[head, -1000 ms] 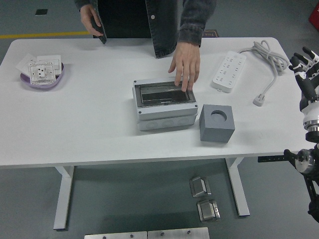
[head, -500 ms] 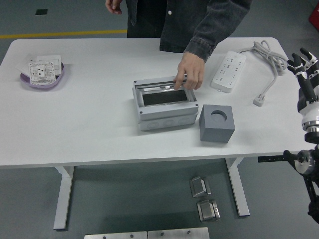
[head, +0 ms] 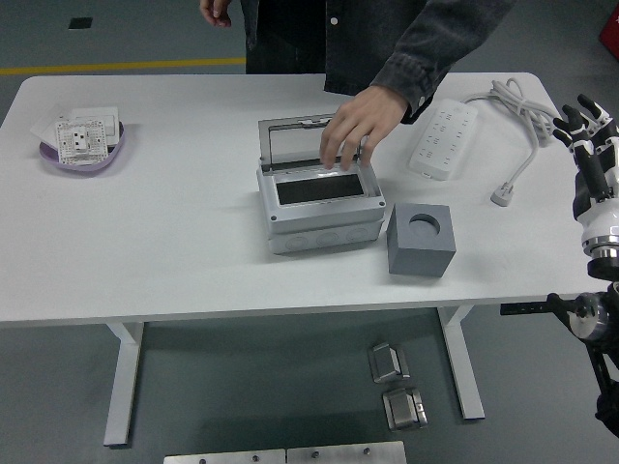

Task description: Pick up the cylinder from the cube,place it in the box,flap close box

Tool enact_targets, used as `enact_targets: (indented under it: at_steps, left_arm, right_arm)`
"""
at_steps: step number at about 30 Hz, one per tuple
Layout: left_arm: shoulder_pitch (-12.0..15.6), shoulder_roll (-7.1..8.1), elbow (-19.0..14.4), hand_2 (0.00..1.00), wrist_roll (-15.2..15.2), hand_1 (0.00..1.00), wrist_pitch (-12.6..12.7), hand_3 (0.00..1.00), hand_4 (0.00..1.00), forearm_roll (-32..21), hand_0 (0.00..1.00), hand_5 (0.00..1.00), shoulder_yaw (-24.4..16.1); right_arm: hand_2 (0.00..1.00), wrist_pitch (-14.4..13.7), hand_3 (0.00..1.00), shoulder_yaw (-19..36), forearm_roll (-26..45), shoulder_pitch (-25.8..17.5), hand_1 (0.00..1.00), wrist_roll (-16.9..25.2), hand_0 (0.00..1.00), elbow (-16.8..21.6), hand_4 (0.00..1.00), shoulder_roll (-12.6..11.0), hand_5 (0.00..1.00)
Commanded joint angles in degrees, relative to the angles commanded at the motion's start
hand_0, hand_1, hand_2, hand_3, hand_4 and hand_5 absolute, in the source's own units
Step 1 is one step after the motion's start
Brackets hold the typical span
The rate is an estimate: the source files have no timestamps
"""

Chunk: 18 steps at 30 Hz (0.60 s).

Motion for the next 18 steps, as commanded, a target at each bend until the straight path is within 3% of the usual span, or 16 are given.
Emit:
enact_targets:
  at_steps: [18]
  left_arm:
    - [-0.03, 0.11, 0.0, 0.56, 0.16, 0.651, -0.18, 0.587, 0.497, 0.95, 0.682, 0.043, 0.15]
  right_arm:
    - [0.786, -1.19, 0.807, -0.86, -0.69, 0.04, 0.749, -0.39, 0.788, -0.2, 0.931, 0.61, 0.595]
